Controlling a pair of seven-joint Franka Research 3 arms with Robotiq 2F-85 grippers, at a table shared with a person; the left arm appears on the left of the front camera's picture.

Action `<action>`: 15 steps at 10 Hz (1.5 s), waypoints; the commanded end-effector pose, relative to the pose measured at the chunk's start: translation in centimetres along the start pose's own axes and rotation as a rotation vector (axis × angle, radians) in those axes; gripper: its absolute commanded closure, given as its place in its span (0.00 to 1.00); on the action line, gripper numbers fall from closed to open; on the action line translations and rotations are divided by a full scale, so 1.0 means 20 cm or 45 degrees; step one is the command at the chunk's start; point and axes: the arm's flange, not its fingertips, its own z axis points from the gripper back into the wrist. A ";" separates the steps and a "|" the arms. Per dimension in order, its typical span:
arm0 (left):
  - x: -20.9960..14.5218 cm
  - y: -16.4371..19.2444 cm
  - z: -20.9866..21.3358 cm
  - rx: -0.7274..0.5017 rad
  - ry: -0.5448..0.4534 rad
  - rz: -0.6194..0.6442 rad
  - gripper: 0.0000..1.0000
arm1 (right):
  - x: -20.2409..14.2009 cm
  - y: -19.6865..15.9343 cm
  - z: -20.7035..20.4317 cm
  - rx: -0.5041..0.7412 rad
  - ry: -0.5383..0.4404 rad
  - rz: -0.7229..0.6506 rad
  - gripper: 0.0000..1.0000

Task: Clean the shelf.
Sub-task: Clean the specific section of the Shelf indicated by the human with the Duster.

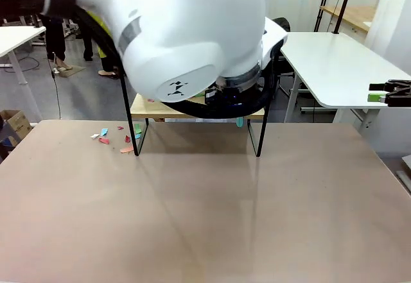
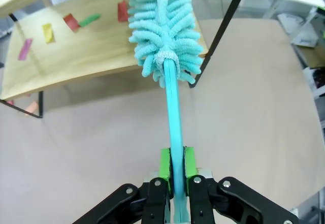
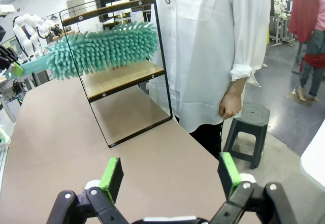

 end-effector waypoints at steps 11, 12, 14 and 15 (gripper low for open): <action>-0.03 -0.07 -0.27 0.031 0.214 0.010 0.87 | 0.01 0.00 -0.01 -0.002 0.000 0.007 0.00; 0.00 0.05 -0.27 0.089 0.270 0.024 0.87 | 0.01 0.00 -0.01 -0.002 0.000 0.007 0.00; 0.01 0.10 -0.27 0.108 0.290 0.022 0.87 | 0.01 0.00 -0.01 -0.002 0.000 0.007 0.00; 0.02 0.16 -0.28 0.089 0.318 0.010 0.87 | 0.01 0.00 -0.01 -0.002 0.000 0.007 0.00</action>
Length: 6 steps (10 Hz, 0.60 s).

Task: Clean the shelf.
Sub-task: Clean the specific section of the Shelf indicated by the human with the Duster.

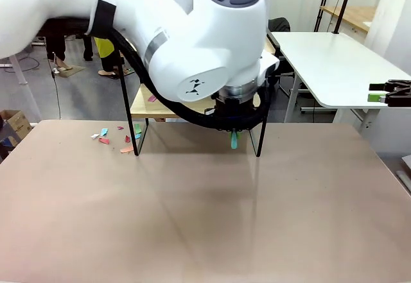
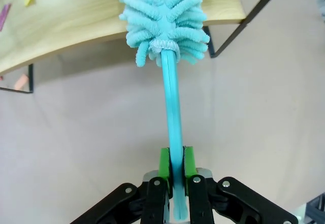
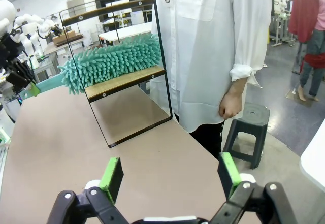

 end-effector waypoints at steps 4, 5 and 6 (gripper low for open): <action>0.03 0.35 0.02 0.101 0.106 0.012 0.87 | 0.01 0.00 -0.01 -0.002 0.000 0.006 0.00; 0.04 0.40 0.03 0.124 0.111 0.021 0.87 | 0.01 0.00 -0.01 -0.002 0.000 0.006 0.00; 0.05 0.45 0.05 0.135 0.109 0.032 0.87 | 0.01 0.00 -0.01 -0.002 0.000 0.006 0.00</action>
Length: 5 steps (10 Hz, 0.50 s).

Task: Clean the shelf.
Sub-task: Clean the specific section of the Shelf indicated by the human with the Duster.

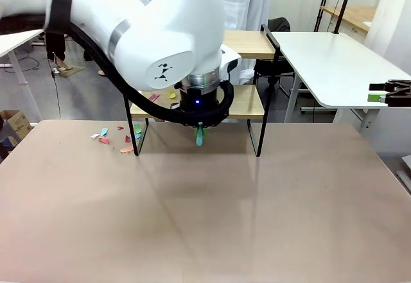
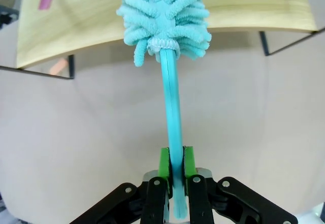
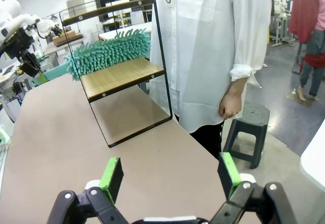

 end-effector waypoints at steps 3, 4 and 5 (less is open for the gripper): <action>-0.02 0.22 0.03 0.082 0.071 -0.011 0.87 | 0.01 0.00 -0.01 -0.002 0.000 0.006 0.00; -0.03 0.28 0.03 0.131 0.090 -0.014 0.87 | 0.01 0.00 -0.01 -0.002 0.000 0.006 0.00; -0.03 0.33 0.05 0.167 0.086 0.002 0.87 | 0.01 0.00 -0.01 -0.002 0.000 0.006 0.00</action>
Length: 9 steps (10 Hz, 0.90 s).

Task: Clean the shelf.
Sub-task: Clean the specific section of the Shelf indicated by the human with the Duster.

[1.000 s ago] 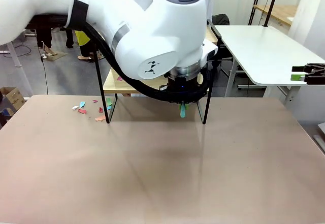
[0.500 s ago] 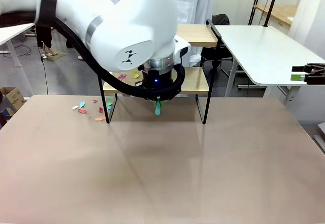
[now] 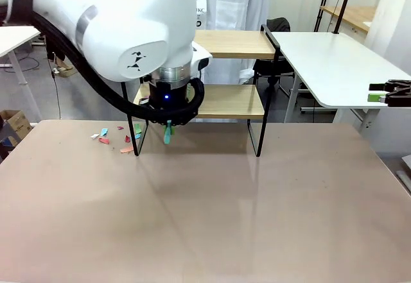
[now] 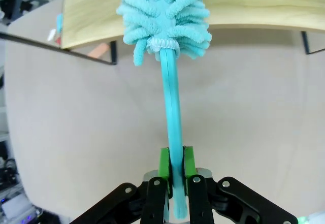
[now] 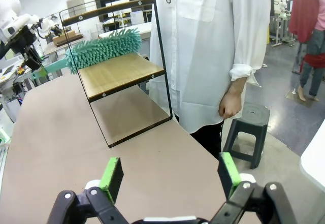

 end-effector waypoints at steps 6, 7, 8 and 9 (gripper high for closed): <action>-0.12 0.28 0.08 0.431 0.018 0.066 0.87 | 0.01 0.00 -0.01 -0.002 0.000 0.006 0.00; -0.15 0.28 0.14 0.476 -0.054 0.131 0.87 | 0.01 0.00 -0.01 -0.002 0.000 0.006 0.00; -0.17 0.27 0.19 0.452 -0.108 0.165 0.87 | 0.01 0.00 -0.01 -0.002 0.000 0.006 0.00; -0.19 0.24 0.24 0.396 -0.147 0.147 0.87 | 0.01 0.00 -0.01 -0.002 0.000 0.006 0.00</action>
